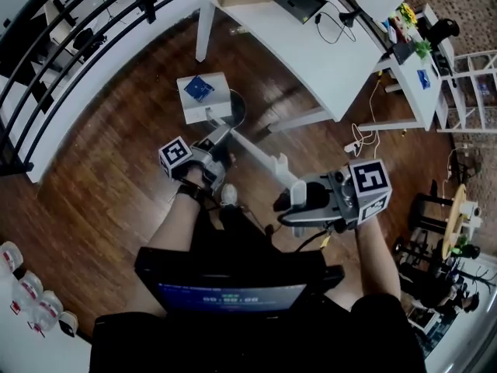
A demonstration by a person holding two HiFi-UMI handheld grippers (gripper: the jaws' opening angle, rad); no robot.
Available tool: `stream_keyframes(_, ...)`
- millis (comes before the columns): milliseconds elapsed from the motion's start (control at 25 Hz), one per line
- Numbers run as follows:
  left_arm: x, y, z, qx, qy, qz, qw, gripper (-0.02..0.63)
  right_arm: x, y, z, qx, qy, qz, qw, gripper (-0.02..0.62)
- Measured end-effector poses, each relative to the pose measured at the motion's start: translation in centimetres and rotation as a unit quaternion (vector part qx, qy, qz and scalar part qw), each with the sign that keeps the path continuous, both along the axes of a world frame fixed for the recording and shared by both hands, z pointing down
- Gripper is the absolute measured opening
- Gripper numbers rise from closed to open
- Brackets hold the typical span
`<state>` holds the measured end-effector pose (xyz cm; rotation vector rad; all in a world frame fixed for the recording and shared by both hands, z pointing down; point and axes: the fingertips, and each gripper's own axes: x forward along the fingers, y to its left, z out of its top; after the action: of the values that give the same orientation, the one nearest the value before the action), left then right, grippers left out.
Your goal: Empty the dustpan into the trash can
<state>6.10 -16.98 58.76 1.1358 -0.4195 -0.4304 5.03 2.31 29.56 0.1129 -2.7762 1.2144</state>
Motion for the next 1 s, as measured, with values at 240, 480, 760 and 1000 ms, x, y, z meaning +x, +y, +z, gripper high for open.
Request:
stream_keyframes(240,3.0,1.3,1.2,-0.022,-0.007,0.026,0.9994,0.204,2.1,1.2,-0.9,0.009,0.004,0.03,0.999,0.083)
stream_keyframes(480,8.3,0.5,1.2,-0.008,-0.028,0.083,0.9961,0.225,4.1,2.1,-2.8,0.025,0.012,0.044,0.999,0.084)
stream_keyframes(760,10.5,1.7,2.5,-0.035,-0.036,0.093,0.9944,0.225,5.6,2.5,-3.5,0.036,0.026,0.056,0.997,0.084)
stream_keyframes(1000,12.0,2.9,2.8,-0.068,-0.015,0.064,0.9955,0.225,6.1,3.6,-3.7,0.03,0.047,0.036,0.998,0.084)
